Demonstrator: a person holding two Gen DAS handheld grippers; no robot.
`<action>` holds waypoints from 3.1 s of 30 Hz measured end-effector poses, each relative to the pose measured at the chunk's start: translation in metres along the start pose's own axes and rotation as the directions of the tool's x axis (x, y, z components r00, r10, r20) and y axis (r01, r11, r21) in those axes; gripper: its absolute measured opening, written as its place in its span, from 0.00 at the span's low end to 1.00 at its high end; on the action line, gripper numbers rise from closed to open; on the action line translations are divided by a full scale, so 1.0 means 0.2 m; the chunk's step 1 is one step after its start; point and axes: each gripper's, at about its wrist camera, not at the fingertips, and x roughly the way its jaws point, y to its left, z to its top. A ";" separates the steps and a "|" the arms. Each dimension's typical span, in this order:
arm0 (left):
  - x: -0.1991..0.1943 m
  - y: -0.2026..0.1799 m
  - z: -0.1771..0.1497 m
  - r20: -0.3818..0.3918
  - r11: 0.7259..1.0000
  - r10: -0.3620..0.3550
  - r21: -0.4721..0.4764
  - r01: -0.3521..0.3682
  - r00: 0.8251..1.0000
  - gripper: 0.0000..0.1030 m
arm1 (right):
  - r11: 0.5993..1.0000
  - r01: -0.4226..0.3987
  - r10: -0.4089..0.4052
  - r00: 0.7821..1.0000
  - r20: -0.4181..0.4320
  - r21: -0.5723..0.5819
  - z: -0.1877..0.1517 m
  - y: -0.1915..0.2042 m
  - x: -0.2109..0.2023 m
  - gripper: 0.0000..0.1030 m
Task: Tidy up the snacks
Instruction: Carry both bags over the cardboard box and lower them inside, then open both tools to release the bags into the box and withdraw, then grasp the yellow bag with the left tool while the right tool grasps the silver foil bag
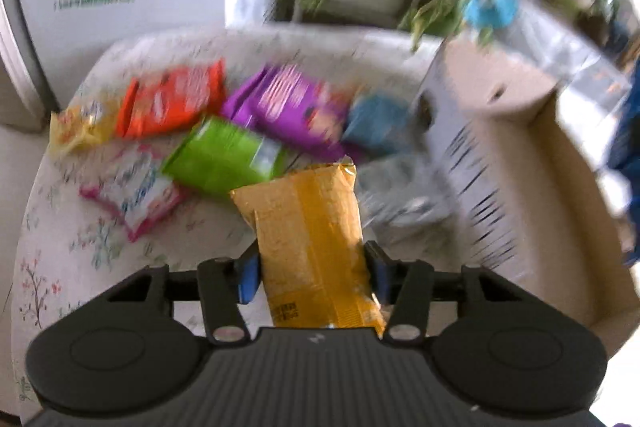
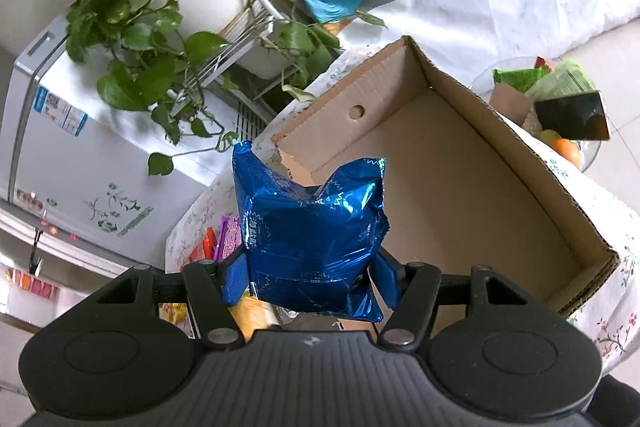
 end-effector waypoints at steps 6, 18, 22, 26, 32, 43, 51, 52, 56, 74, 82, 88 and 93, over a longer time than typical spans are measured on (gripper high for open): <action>-0.21 -0.24 0.13 0.093 0.985 -0.162 0.073 0.156 0.982 0.50 | 1.000 0.020 -0.021 0.998 0.062 0.020 0.03 -0.02 -0.06 0.66; -0.19 -0.56 0.14 0.065 0.963 -0.250 0.118 0.241 0.966 0.50 | 0.990 0.041 -0.061 0.988 0.143 0.133 0.11 -0.16 -0.15 0.66; -0.14 -0.62 0.13 0.045 0.963 -0.238 0.137 0.230 0.970 0.50 | 0.983 0.060 -0.086 0.986 0.145 0.176 0.11 -0.20 -0.14 0.66; -0.10 -0.67 0.12 0.029 0.965 -0.222 0.147 0.215 0.975 0.51 | 0.974 0.071 -0.100 0.987 0.128 0.215 0.11 -0.22 -0.11 0.70; -0.14 -0.65 0.15 0.061 0.961 -0.234 0.166 0.221 0.970 0.74 | 0.961 0.088 -0.121 0.986 0.112 0.263 0.12 -0.25 -0.08 0.77; -0.24 -0.39 0.21 0.092 0.966 -0.219 0.160 0.203 0.971 0.83 | 0.984 0.022 -0.038 0.995 0.088 0.174 0.10 -0.16 -0.06 0.83; -0.27 -0.07 0.20 0.092 0.983 -0.152 0.119 0.141 0.984 0.85 | 0.999 0.011 -0.008 0.998 0.064 -0.037 0.04 0.02 0.00 0.86; -0.28 -0.03 0.19 0.087 0.984 -0.144 0.117 0.134 0.986 0.85 | 0.998 0.015 -0.011 0.998 0.062 -0.064 0.03 0.04 0.01 0.86; -0.27 0.08 0.13 0.062 0.987 -0.121 0.116 0.113 0.991 0.86 | 0.989 0.015 -0.007 0.999 0.053 -0.147 -0.01 0.12 0.04 0.87; -0.10 0.09 -0.34 -0.070 0.950 -0.089 0.295 0.106 0.994 0.87 | 0.973 -0.115 0.095 0.990 -0.108 -0.199 -0.14 0.26 0.21 0.87; -0.02 0.11 -0.40 -0.078 0.952 -0.064 0.294 0.084 0.995 0.87 | 0.990 -0.104 0.083 0.978 -0.192 -0.098 -0.21 0.27 0.33 0.87; -0.01 0.15 -0.40 -0.025 0.954 -0.038 0.298 0.044 0.999 0.78 | 0.997 -0.004 -0.011 0.984 -0.178 -0.082 -0.27 0.31 0.43 0.87; -0.01 0.26 -0.35 0.010 0.975 0.040 0.219 -0.041 0.999 0.64 | 0.992 0.102 -0.111 0.984 -0.143 -0.068 -0.31 0.34 0.53 0.87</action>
